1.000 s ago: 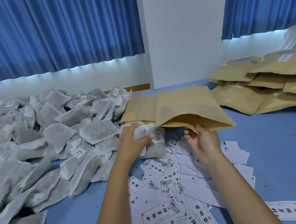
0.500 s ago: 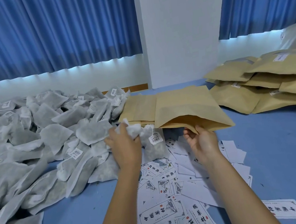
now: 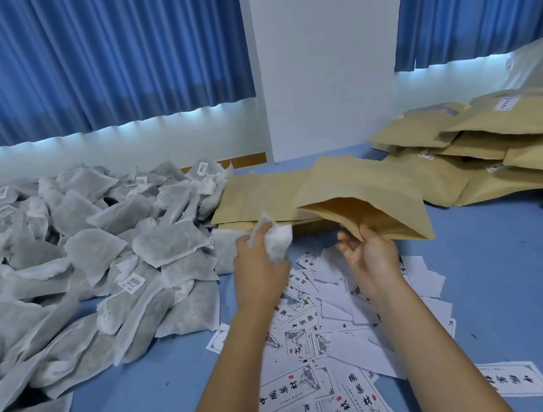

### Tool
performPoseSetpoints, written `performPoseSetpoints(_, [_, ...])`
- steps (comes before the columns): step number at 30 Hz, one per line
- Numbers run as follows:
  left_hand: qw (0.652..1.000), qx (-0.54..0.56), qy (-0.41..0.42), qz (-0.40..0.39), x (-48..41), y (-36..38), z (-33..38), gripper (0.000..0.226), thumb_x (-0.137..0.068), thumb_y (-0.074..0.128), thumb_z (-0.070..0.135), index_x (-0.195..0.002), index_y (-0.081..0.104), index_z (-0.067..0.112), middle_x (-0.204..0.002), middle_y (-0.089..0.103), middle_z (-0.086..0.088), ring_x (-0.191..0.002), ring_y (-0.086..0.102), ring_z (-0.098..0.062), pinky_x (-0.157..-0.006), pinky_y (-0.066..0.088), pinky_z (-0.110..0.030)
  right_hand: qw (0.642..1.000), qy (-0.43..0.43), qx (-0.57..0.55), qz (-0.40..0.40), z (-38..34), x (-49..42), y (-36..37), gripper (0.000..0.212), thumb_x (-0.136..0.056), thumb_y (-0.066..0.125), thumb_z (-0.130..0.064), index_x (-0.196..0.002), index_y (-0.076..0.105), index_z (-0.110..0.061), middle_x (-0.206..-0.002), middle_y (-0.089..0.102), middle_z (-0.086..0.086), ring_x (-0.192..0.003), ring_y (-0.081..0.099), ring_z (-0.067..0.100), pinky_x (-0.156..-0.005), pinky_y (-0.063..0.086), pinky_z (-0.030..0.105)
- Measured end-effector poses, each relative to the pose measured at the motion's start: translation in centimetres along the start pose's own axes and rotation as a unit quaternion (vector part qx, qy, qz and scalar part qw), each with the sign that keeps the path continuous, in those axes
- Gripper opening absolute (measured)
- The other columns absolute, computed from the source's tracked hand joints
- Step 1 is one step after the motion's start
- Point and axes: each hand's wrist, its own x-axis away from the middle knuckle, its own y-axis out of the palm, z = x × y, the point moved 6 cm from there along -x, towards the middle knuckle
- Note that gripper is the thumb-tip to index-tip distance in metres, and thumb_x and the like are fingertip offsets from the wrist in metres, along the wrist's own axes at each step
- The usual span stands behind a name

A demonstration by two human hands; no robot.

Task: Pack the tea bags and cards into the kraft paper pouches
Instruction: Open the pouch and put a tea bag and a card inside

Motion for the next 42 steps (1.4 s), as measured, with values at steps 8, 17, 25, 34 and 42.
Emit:
performPoseSetpoints(8, [0.758, 0.563, -0.199, -0.262, 1.0, -5.2, 0.0, 0.044, -0.049, 0.063, 0.009, -0.092, 0.064, 0.001, -0.081, 0.069, -0.013, -0.071, 0.068, -0.026, -0.055, 0.056, -0.028, 0.996, -0.02, 0.089, 0.007, 0.0, 0.0, -0.2, 0.026, -0.103, 0.037, -0.008, -0.083, 0.054, -0.012, -0.071, 0.059, 0.005, -0.053, 0.059, 0.012, -0.056, 0.051, 0.023])
performPoseSetpoints(17, [0.776, 0.501, -0.176, -0.341, 2.7, -1.9, 4.1, 0.053, -0.042, 0.066, 0.017, -0.093, 0.06, 0.002, -0.076, 0.069, -0.007, -0.063, 0.066, -0.017, -0.051, 0.051, -0.02, 0.958, 0.027, 0.259, -0.117, 3.4, 0.9, 1.4, 0.019, -0.089, 0.05, -0.004, -0.095, 0.068, -0.008, -0.096, 0.072, 0.01, -0.086, 0.065, 0.025, -0.077, 0.053, 0.04])
performPoseSetpoints(25, [0.913, 0.376, 0.093, -0.129, 1.3, -3.7, 5.7, 0.039, -0.064, 0.058, 0.0, -0.102, 0.064, 0.01, -0.09, 0.067, 0.01, -0.081, 0.064, -0.002, -0.066, 0.047, -0.015, 0.933, 0.023, 0.322, -0.162, 4.3, 1.3, 2.2, 0.024, -0.095, 0.037, 0.004, -0.09, 0.057, -0.008, -0.075, 0.063, 0.008, -0.057, 0.057, 0.016, -0.045, 0.038, 0.027])
performPoseSetpoints(34, [0.964, -0.004, 0.237, -0.119, 1.8, -2.8, 5.6, 0.053, -0.065, 0.055, 0.042, -0.117, 0.062, 0.036, -0.137, 0.044, 0.009, -0.116, 0.043, -0.019, -0.092, 0.045, -0.038, 0.962, 0.012, 0.258, -0.091, 2.2, 1.3, 0.9, 0.017, -0.09, 0.053, -0.005, -0.084, 0.067, -0.011, -0.074, 0.069, 0.009, -0.056, 0.06, 0.018, -0.065, 0.053, 0.039])
performPoseSetpoints(42, [0.987, -0.102, 0.118, -0.023, 2.0, -1.0, 7.1, 0.02, -0.074, 0.062, 0.019, -0.092, 0.064, 0.01, -0.094, 0.058, -0.011, -0.09, 0.054, -0.029, -0.068, 0.042, -0.032, 0.884, -0.072, 0.442, -0.139, 2.7, 2.2, 2.2, 0.029, -0.092, 0.043, 0.0, -0.078, 0.058, -0.021, -0.072, 0.059, -0.004, -0.07, 0.051, 0.011, -0.065, 0.042, 0.029])
